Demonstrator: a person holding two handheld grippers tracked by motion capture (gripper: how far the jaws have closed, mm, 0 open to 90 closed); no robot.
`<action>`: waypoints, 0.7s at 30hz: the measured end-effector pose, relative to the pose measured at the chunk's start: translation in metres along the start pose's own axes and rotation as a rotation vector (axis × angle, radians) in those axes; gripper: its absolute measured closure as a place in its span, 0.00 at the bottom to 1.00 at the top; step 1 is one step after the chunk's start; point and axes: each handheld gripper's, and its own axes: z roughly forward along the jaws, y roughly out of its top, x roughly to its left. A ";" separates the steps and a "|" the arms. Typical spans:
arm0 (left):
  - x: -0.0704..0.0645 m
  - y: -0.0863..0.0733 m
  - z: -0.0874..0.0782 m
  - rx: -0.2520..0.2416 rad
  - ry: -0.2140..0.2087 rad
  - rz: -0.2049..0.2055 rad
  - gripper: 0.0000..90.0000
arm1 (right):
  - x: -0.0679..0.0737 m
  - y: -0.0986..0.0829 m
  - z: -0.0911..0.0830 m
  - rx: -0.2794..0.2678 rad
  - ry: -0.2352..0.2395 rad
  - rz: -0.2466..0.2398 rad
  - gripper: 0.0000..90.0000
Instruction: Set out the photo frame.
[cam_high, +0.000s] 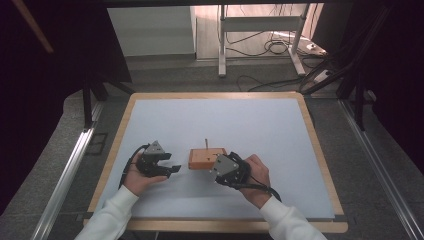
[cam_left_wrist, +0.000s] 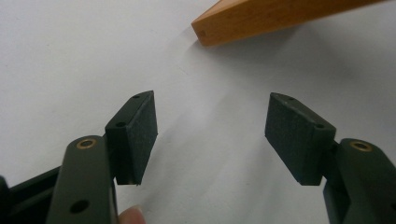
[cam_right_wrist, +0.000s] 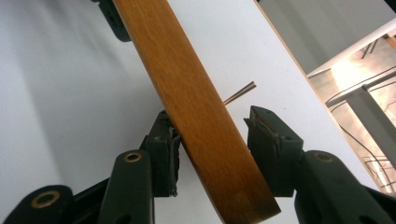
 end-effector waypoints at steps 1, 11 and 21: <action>0.000 0.000 0.000 0.001 -0.001 0.000 0.38 | -0.002 0.001 0.000 0.002 0.005 0.005 0.62; 0.002 -0.001 -0.001 0.002 -0.005 -0.013 0.38 | -0.025 0.013 0.005 0.002 0.058 0.006 0.65; 0.002 -0.001 0.000 0.001 -0.004 -0.016 0.38 | -0.040 0.019 0.010 -0.005 0.085 -0.002 0.70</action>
